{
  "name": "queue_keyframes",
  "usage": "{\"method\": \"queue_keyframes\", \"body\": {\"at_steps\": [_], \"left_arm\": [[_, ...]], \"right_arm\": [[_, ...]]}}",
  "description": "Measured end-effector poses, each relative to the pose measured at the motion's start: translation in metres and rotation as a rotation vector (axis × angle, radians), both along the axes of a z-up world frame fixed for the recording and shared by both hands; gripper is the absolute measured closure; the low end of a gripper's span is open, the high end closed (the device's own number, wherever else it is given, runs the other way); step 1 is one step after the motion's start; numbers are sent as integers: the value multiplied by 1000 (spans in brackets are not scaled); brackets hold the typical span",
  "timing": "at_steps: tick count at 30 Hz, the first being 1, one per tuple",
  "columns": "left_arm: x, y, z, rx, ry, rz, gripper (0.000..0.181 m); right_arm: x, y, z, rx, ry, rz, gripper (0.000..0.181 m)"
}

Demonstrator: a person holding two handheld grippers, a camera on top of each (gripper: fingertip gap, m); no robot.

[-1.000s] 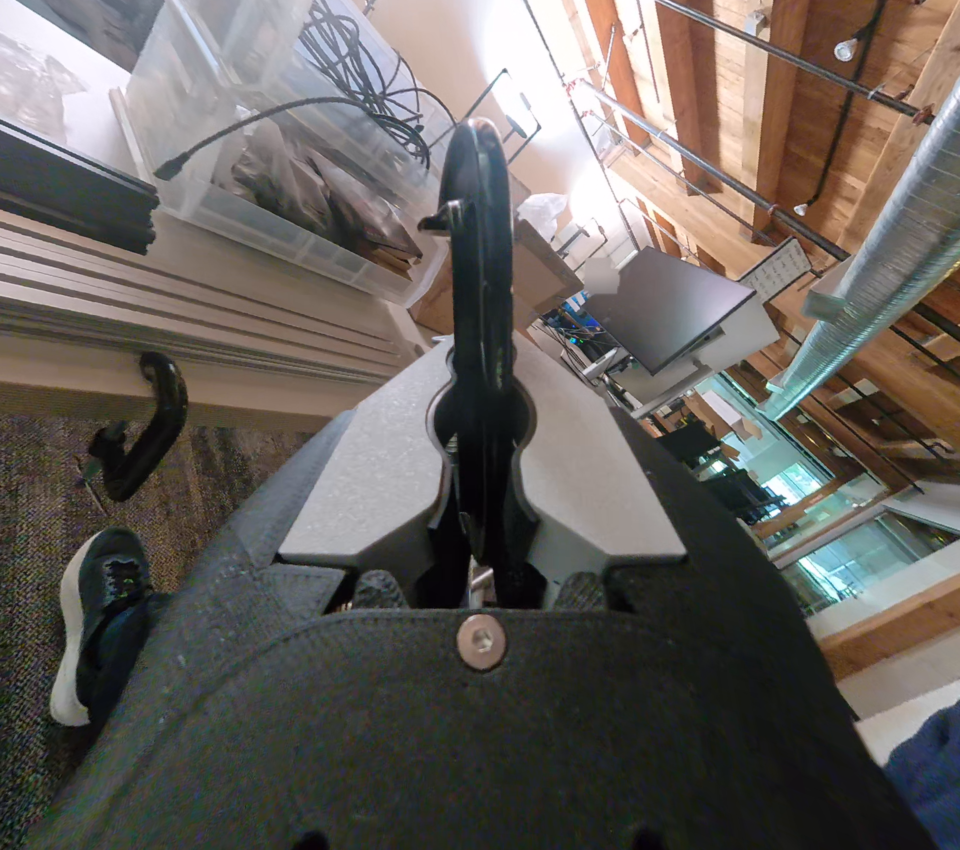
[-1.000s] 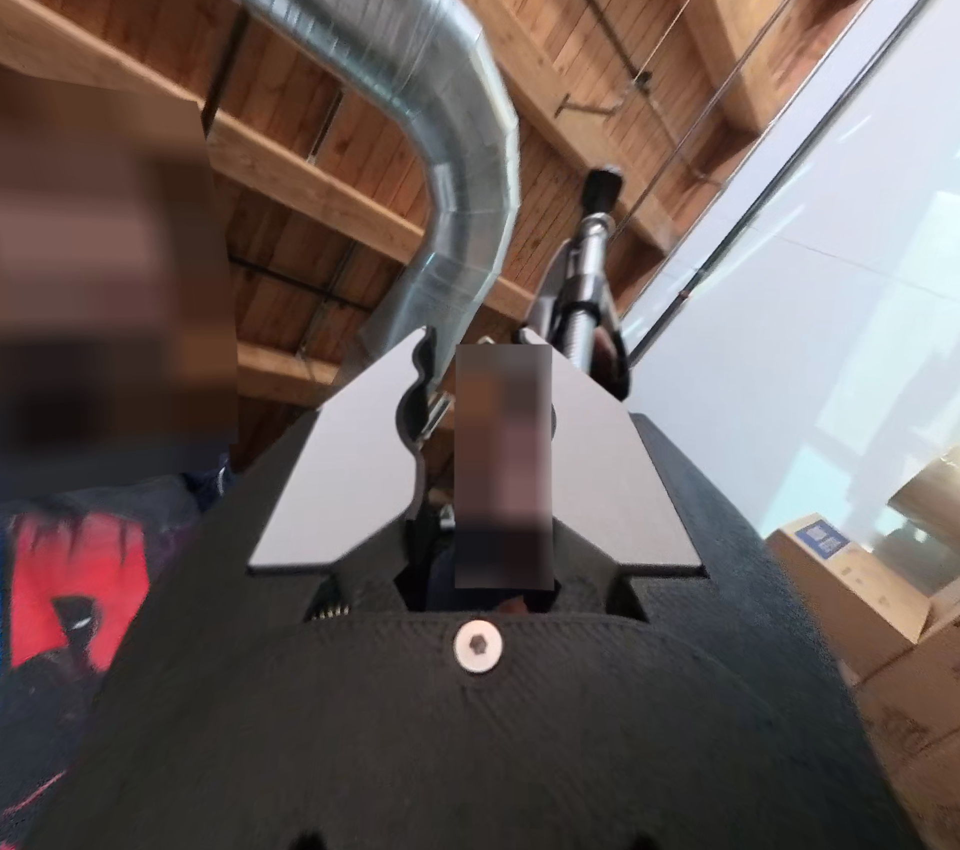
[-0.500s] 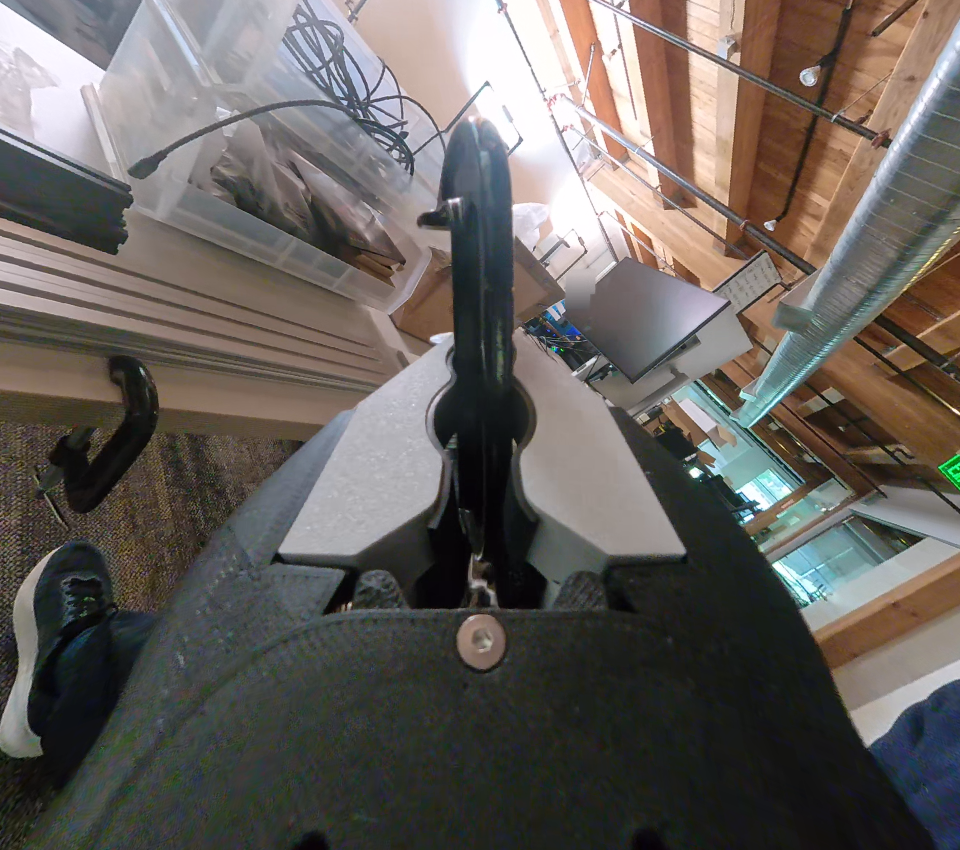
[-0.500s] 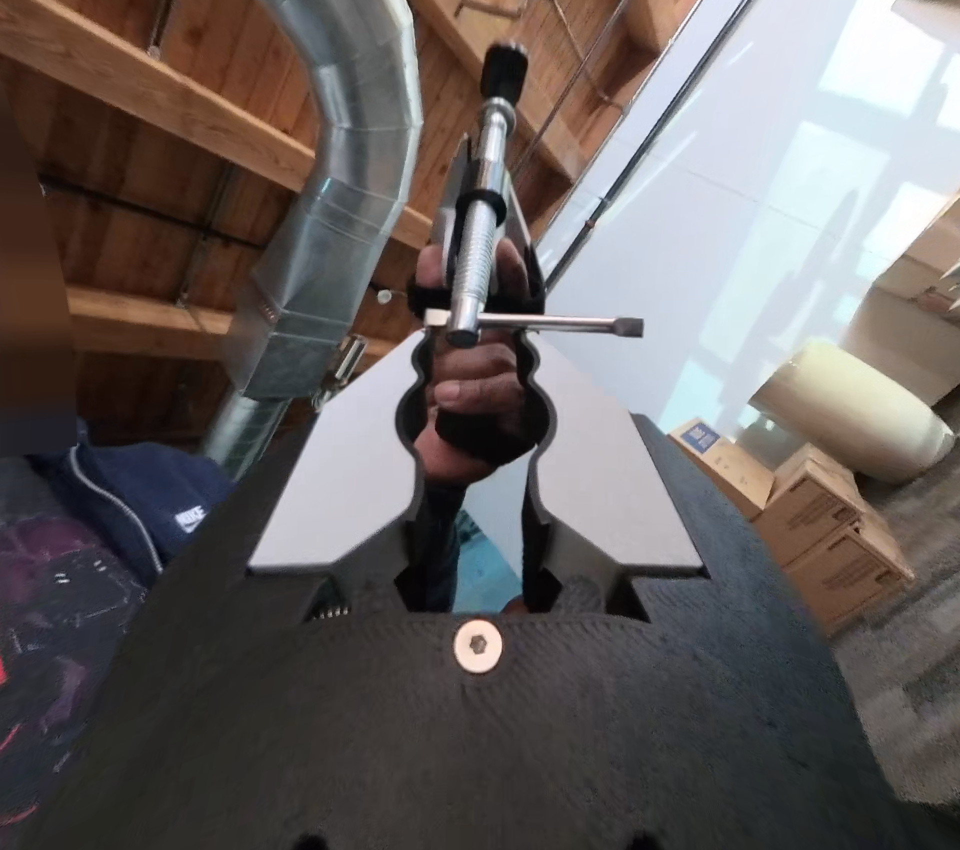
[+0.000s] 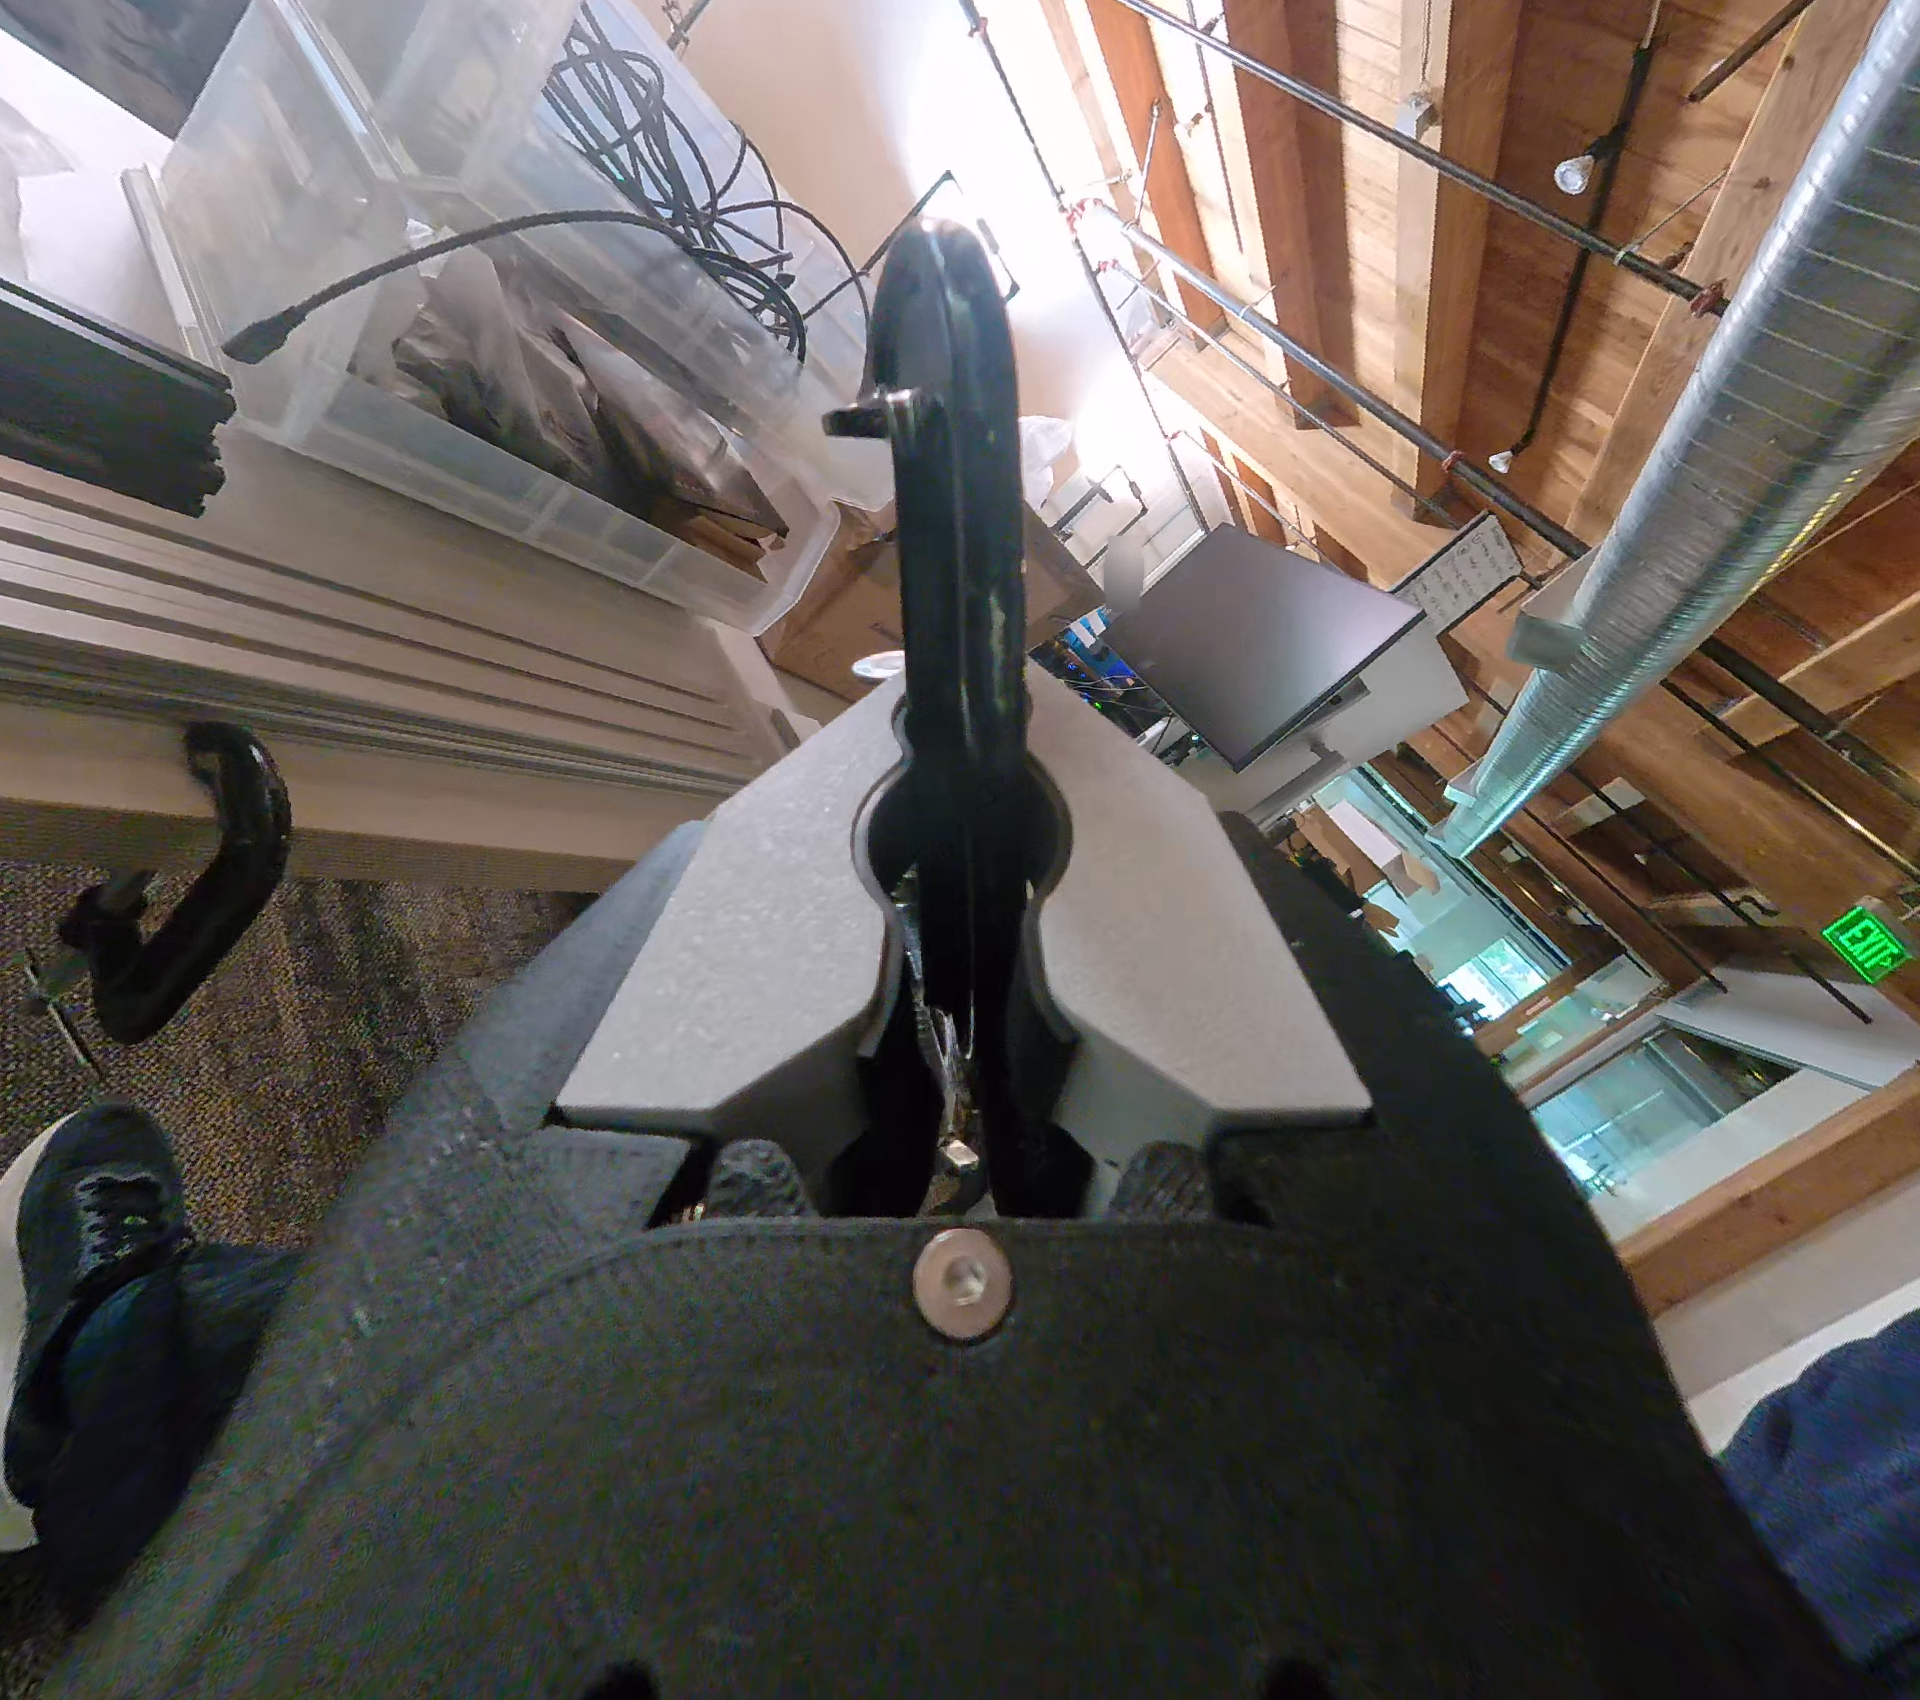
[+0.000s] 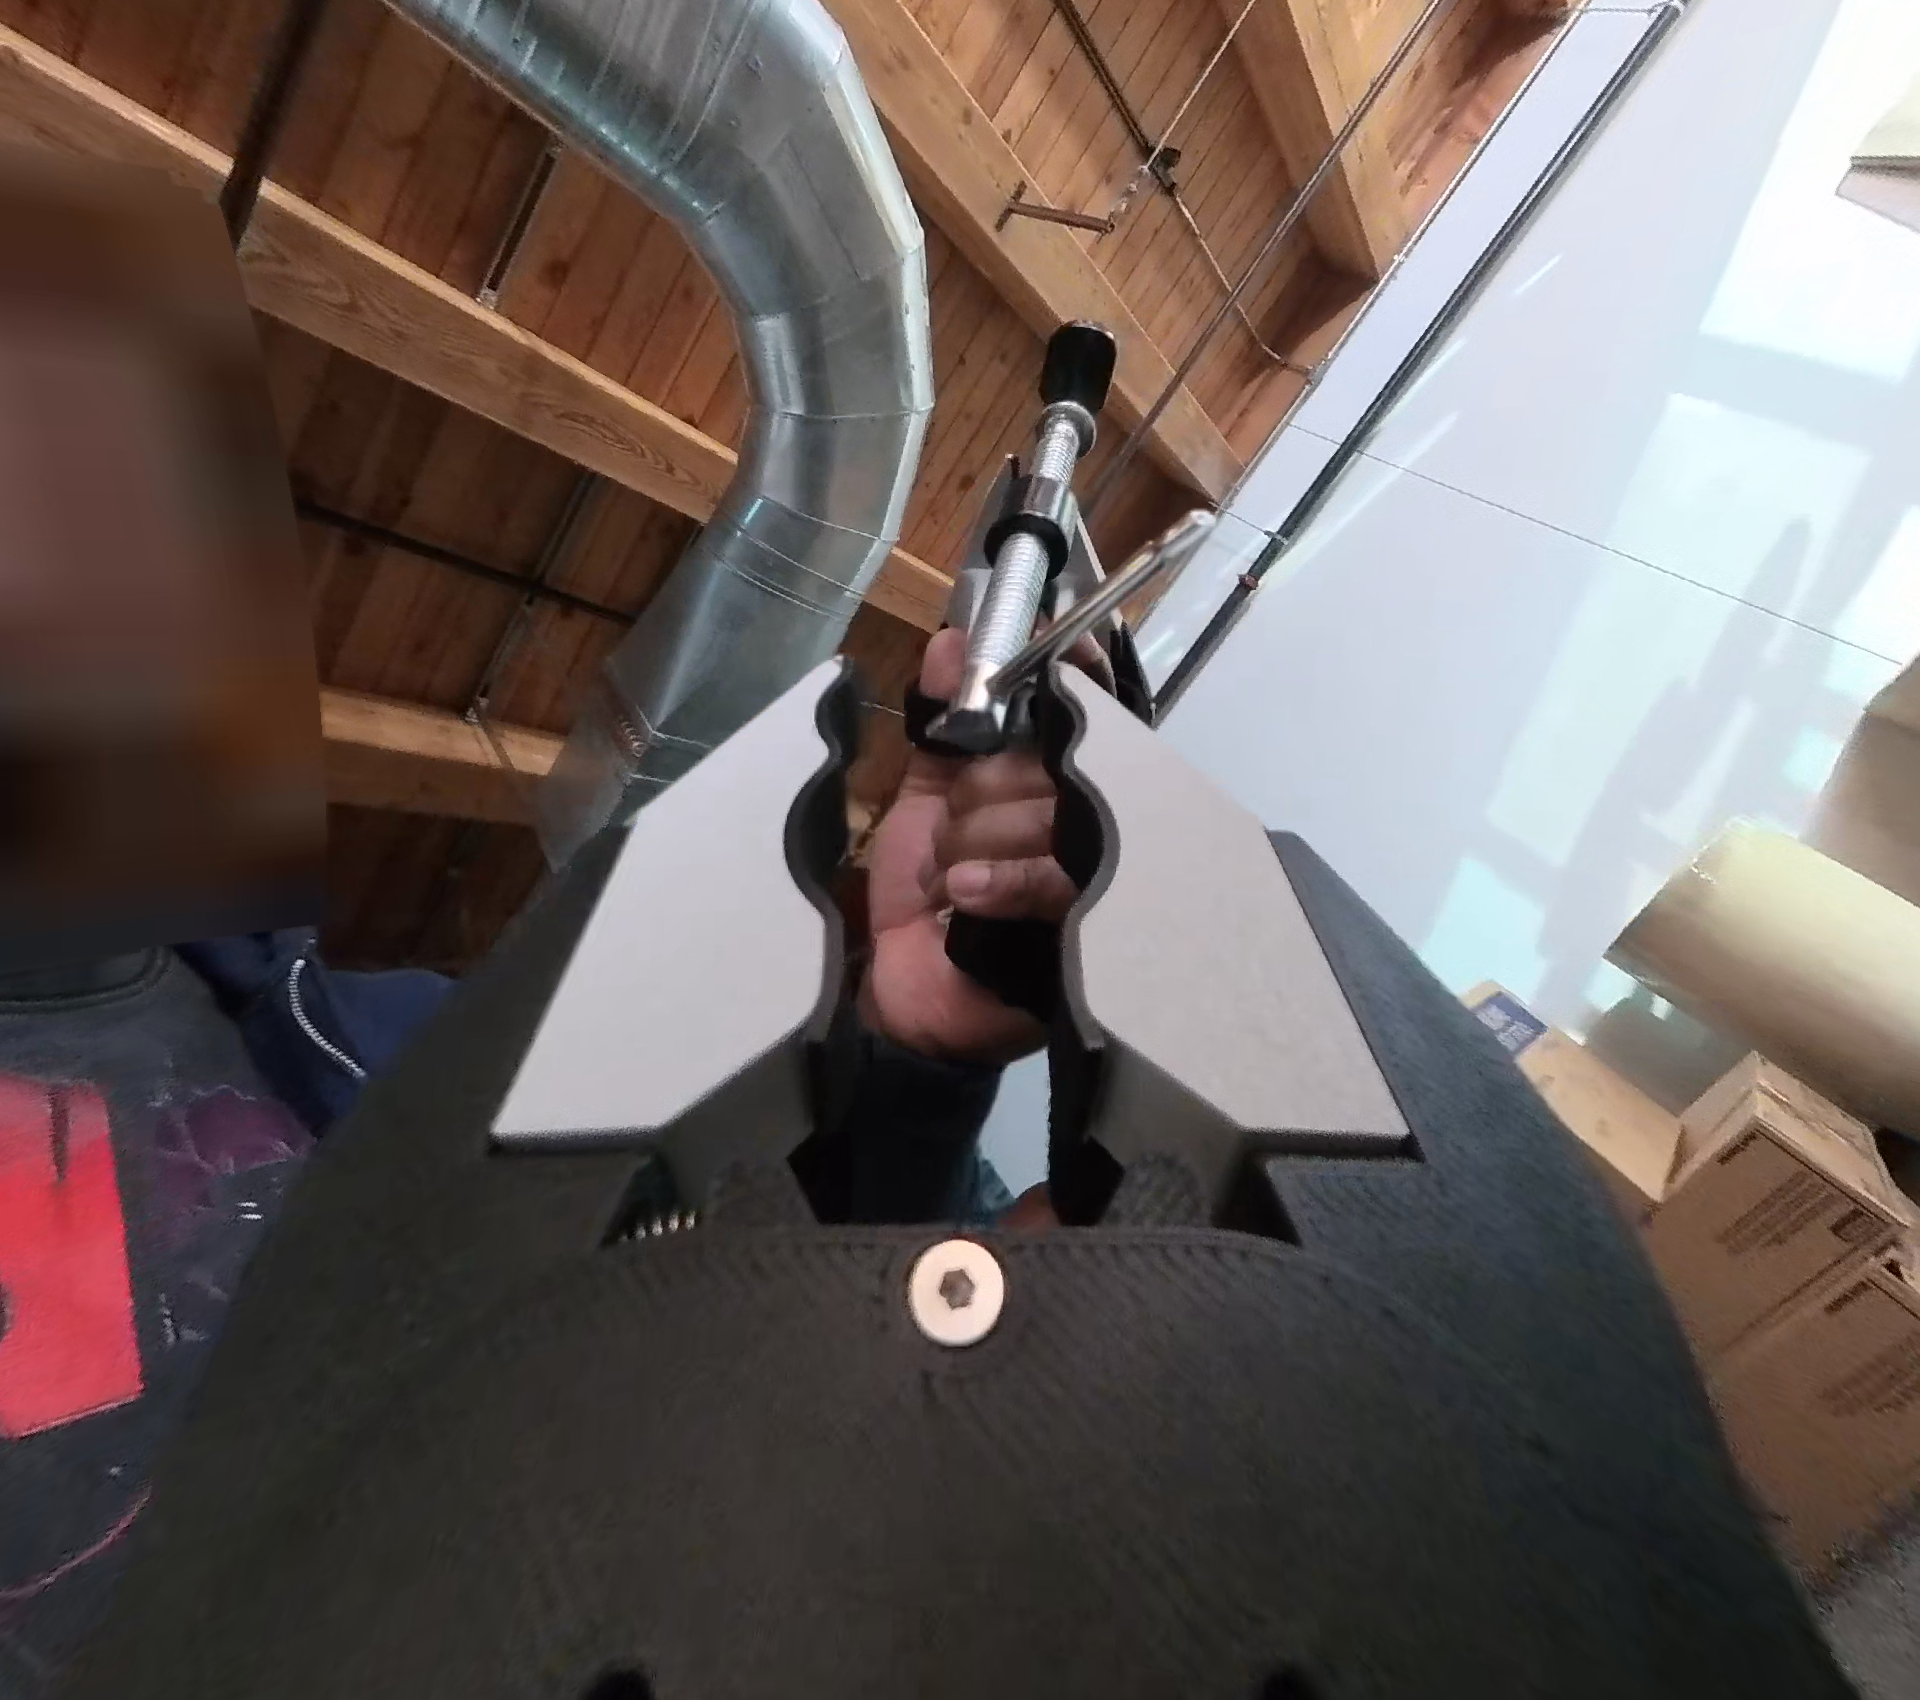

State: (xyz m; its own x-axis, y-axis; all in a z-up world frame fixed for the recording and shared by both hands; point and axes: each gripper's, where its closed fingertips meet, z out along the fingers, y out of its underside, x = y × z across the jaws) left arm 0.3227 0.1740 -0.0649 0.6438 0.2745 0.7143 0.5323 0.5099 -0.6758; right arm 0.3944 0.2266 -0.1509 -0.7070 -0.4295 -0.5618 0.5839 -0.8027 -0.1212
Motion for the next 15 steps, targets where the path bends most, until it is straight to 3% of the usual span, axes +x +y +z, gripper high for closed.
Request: {"method": "queue_keyframes", "body": {"at_steps": [15], "left_arm": [[-3,-4,5,79,-2,2,164]], "right_arm": [[11,19,15,-135,75,25,148]]}}
